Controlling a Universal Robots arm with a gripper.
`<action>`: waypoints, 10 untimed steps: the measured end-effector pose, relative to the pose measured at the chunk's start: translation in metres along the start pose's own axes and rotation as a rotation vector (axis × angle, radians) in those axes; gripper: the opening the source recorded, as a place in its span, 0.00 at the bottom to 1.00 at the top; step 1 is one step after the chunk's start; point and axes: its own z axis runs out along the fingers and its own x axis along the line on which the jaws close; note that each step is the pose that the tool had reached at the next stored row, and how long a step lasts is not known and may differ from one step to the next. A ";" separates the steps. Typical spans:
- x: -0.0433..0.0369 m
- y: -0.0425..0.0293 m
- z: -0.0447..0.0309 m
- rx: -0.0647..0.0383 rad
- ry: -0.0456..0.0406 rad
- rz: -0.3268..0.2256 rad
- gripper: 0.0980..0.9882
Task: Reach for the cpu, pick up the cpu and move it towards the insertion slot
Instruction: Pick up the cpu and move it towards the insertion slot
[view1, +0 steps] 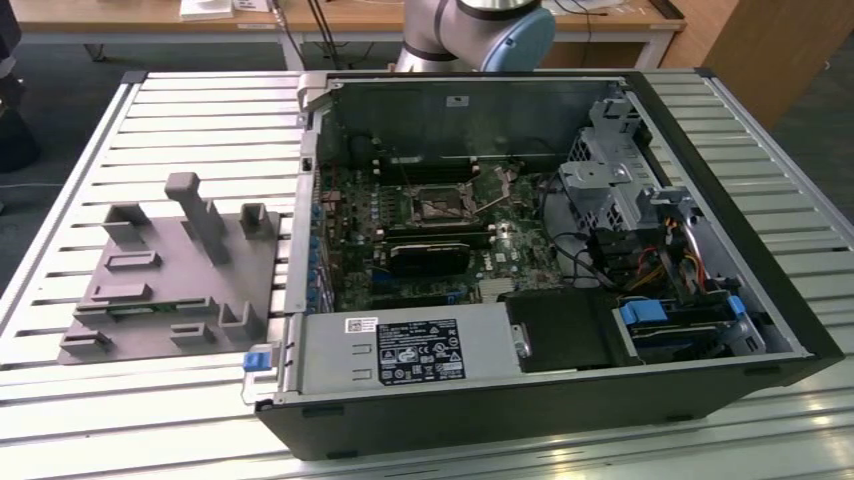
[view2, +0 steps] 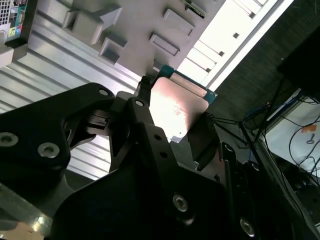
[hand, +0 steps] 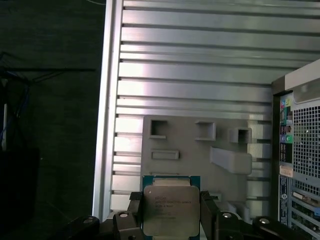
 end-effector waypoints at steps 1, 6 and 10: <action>-0.0006 -0.0001 -0.0002 -0.002 -0.0003 0.000 0.50; -0.0036 -0.0008 -0.0017 -0.010 -0.0005 0.000 0.50; -0.0075 -0.0011 -0.0028 -0.020 -0.0006 0.000 0.50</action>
